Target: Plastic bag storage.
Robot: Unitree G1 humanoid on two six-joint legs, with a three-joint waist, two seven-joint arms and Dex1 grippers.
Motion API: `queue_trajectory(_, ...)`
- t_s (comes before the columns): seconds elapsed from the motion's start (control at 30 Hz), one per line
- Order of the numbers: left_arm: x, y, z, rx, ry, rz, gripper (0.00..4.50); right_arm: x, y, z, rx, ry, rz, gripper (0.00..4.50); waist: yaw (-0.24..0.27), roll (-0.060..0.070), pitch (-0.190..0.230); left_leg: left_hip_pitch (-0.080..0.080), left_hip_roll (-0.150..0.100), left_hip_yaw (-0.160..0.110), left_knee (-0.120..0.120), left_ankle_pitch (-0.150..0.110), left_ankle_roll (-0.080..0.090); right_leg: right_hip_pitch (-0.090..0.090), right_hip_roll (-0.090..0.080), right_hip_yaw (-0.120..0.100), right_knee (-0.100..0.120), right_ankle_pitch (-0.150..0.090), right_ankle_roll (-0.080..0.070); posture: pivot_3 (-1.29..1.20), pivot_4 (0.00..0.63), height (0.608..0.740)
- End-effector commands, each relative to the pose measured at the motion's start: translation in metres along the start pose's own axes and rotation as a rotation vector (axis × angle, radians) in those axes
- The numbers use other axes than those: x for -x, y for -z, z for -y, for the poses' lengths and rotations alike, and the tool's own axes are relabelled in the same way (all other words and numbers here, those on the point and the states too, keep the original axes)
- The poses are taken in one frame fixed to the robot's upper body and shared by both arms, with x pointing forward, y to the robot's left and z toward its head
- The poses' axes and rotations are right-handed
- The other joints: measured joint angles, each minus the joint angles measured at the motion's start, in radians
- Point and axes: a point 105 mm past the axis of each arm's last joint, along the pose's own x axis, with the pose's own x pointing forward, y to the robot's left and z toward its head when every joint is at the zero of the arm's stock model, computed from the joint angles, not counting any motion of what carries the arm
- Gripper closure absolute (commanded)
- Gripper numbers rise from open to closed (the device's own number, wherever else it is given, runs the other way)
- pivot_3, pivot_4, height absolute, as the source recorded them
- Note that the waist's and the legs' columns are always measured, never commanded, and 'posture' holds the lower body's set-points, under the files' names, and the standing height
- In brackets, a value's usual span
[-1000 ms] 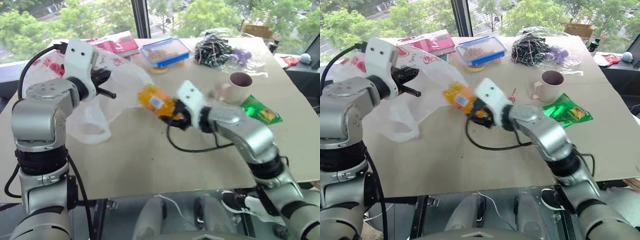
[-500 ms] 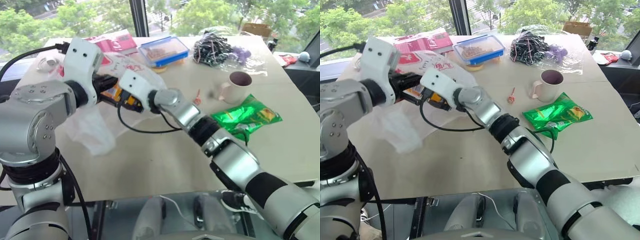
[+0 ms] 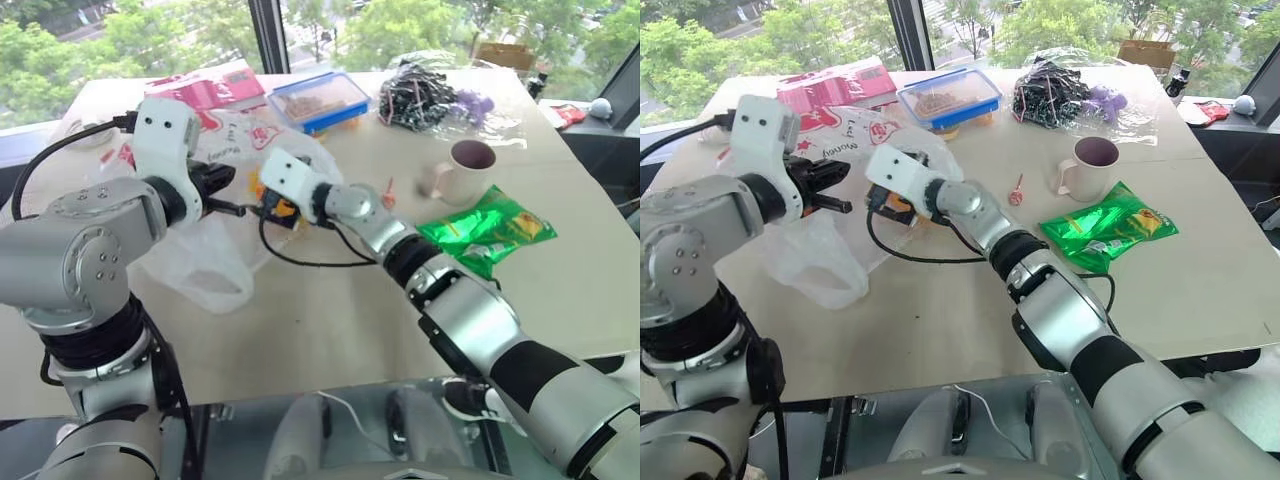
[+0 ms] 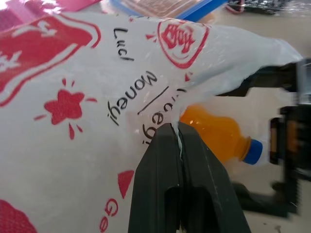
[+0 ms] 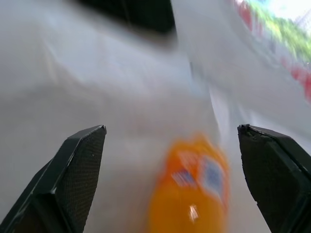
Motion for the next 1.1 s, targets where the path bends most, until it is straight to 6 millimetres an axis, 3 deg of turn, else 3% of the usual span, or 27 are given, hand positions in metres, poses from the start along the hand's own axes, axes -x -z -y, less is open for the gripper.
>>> queue_trajectory(0.03,-0.004,-0.013,-0.010,0.008,-0.051,0.054,4.50,0.014,-0.038,-0.014,-0.089,-0.080,0.180,0.12,0.003,0.000,0.000,0.000,0.000,0.000,0.000,0.000,0.000,0.000,0.000,0.000,0.000,0.000,0.000,0.00,0.150,0.740)
queue_trajectory(0.07,-0.006,-0.013,-0.011,0.009,-0.053,0.056,4.50,0.023,-0.042,-0.012,-0.132,-0.081,0.188,0.12,0.008,-0.001,-0.001,0.000,0.000,0.000,0.000,0.000,0.000,0.000,0.000,0.000,0.000,0.000,0.000,0.00,0.150,0.740)
queue_trajectory(0.13,-0.014,-0.017,-0.012,0.015,-0.058,0.071,4.50,0.062,-0.050,-0.007,-0.173,-0.075,0.192,0.12,0.021,-0.001,-0.001,-0.001,0.000,0.000,0.001,0.000,0.000,0.000,-0.001,0.000,0.000,0.000,0.000,0.00,0.150,0.740)
queue_trajectory(0.23,-0.027,-0.019,-0.016,0.019,-0.084,0.085,4.50,0.105,-0.041,0.003,-0.124,0.035,0.068,0.12,0.035,-0.001,-0.001,-0.003,-0.003,-0.002,0.003,-0.001,0.000,0.001,-0.003,-0.001,0.000,0.000,0.000,0.00,0.150,0.740)
queue_trajectory(0.33,-0.036,-0.021,-0.015,0.014,-0.083,0.095,4.50,0.128,-0.034,0.007,-0.108,0.089,-0.016,0.12,0.029,-0.002,-0.001,-0.001,-0.002,-0.001,0.003,-0.001,0.001,0.001,-0.001,0.000,0.001,0.000,0.000,0.00,0.150,0.740)
queue_trajectory(0.43,-0.047,-0.022,0.001,-0.014,-0.022,0.105,4.50,0.147,-0.027,0.022,-0.223,0.185,-0.055,0.12,0.021,-0.001,-0.001,0.000,0.000,0.000,0.002,-0.001,0.001,0.000,0.001,0.001,0.001,0.000,0.000,0.00,0.150,0.740)
queue_trajectory(0.6,-0.050,-0.029,0.011,-0.062,0.002,0.151,4.50,0.168,0.034,0.053,-0.363,0.467,-0.349,0.12,0.022,-0.002,-0.001,0.000,0.000,0.002,0.003,-0.003,0.005,0.000,0.000,0.002,0.001,0.001,-0.001,0.00,0.150,0.740)
queue_trajectory(0.77,-0.043,-0.033,0.016,-0.096,0.009,0.176,4.50,0.166,0.091,0.064,-0.441,0.633,-0.513,0.12,0.022,-0.002,-0.001,0.000,0.000,0.002,0.002,-0.003,0.004,0.000,0.001,0.002,0.001,0.001,-0.001,0.00,0.150,0.740)
queue_trajectory(0.9,-0.037,-0.034,0.010,-0.096,-0.020,0.180,4.50,0.161,0.117,0.072,-0.434,0.702,-0.558,0.12,0.021,-0.002,-0.001,-0.001,0.000,0.003,0.002,-0.001,0.002,0.000,0.001,0.003,0.000,0.001,-0.001,0.00,0.150,0.740)
queue_trajectory(1.0,-0.032,-0.036,0.006,-0.096,-0.039,0.185,4.50,0.162,0.126,0.082,-0.415,0.755,-0.566,0.96,0.014,-0.002,-0.001,-0.001,0.000,0.003,0.002,-0.001,0.002,0.000,0.001,0.003,0.000,0.001,-0.001,0.00,0.150,0.740)
queue_trajectory(1.1,-0.030,-0.036,0.004,-0.094,-0.048,0.186,4.50,0.162,0.128,0.085,-0.392,0.754,-0.558,2.44,0.012,-0.002,-0.001,-0.001,0.000,0.003,0.002,-0.001,0.001,0.000,0.001,0.003,0.000,0.001,-0.001,0.00,0.150,0.740)
